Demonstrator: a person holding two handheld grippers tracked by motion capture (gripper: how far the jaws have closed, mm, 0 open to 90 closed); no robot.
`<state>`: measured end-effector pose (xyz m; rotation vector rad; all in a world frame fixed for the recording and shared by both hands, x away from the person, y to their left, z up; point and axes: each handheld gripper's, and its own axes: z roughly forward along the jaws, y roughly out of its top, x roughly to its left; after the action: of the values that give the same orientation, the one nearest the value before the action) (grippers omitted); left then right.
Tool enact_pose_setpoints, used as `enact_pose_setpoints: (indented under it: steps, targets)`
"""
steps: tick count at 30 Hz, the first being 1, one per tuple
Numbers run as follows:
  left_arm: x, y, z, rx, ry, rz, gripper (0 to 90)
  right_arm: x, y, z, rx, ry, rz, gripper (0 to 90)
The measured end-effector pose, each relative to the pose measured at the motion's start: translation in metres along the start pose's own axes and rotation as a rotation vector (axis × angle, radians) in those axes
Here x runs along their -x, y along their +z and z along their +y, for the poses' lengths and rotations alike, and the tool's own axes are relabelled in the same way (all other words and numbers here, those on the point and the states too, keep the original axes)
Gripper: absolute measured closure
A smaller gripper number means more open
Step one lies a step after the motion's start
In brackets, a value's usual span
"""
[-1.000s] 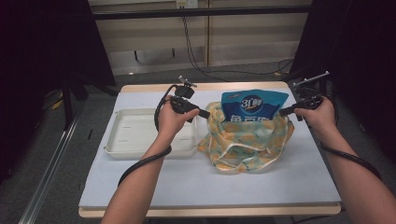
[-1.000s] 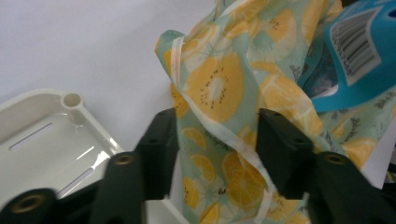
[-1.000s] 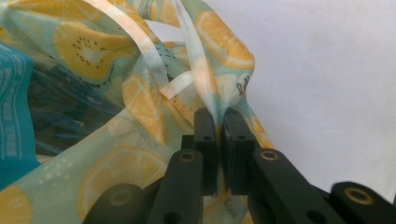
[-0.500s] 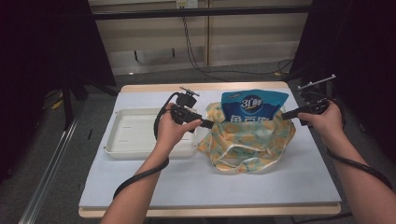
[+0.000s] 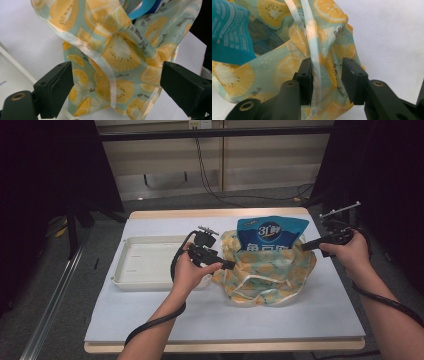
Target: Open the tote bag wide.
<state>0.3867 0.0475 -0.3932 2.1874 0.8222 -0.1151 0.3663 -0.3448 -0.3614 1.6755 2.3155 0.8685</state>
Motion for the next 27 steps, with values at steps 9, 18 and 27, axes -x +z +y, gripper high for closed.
enact_pose_setpoints:
  steps: [9,18,27]
  targets:
    - [-0.001,0.008,-0.005,0.011,0.023,-0.019,30.6,0.001,-0.004,-0.007,-0.019,-0.013,-0.01,56.2]
    - [-0.002,0.017,-0.005,0.003,0.047,-0.097,79.7,0.0,0.002,-0.01,-0.024,-0.021,0.006,60.1]
    - [-0.018,0.015,-0.013,-0.032,-0.036,-0.098,90.0,-0.001,0.013,-0.014,-0.04,-0.038,0.026,79.8]
